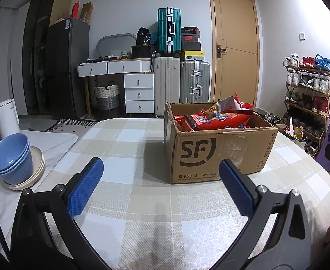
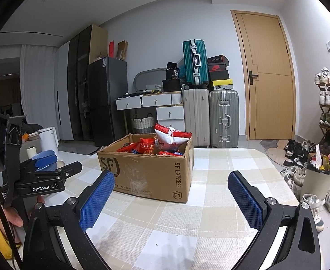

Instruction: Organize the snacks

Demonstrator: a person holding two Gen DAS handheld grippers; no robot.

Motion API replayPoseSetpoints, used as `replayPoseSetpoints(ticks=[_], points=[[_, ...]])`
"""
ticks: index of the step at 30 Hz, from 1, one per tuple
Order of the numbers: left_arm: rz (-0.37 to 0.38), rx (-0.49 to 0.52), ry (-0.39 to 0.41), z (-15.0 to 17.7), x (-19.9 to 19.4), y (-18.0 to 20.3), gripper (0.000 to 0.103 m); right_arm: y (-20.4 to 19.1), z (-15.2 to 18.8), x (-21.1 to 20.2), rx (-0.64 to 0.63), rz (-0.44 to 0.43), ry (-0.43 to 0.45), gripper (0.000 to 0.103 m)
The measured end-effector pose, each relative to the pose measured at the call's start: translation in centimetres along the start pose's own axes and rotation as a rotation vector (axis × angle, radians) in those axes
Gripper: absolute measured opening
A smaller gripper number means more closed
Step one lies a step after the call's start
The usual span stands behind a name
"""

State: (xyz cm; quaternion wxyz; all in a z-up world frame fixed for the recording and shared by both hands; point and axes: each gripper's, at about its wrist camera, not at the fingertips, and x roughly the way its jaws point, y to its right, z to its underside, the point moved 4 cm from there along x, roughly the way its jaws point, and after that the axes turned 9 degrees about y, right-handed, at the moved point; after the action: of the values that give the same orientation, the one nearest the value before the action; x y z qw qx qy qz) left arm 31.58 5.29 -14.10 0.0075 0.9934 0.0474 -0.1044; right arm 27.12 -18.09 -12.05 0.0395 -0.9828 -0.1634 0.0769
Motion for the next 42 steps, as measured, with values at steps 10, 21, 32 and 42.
replayPoseSetpoints(ticks=[10, 21, 32, 42], points=[[0.004, -0.001, -0.004, 0.03, -0.15, -0.08, 0.103, -0.04, 0.01, 0.04, 0.000, 0.000, 0.000, 0.103], [0.000, 0.003, -0.002, -0.10, -0.24, -0.46, 0.103, -0.11, 0.01, -0.03, 0.000, -0.001, 0.000, 0.103], [0.005, 0.012, 0.008, -0.31, -0.45, -0.19, 0.103, -0.14, 0.01, -0.03, 0.000, -0.001, 0.000, 0.103], [0.012, 0.023, 0.020, -0.37, -0.72, -0.15, 0.103, -0.21, 0.00, -0.01, 0.000, -0.002, 0.000, 0.102]])
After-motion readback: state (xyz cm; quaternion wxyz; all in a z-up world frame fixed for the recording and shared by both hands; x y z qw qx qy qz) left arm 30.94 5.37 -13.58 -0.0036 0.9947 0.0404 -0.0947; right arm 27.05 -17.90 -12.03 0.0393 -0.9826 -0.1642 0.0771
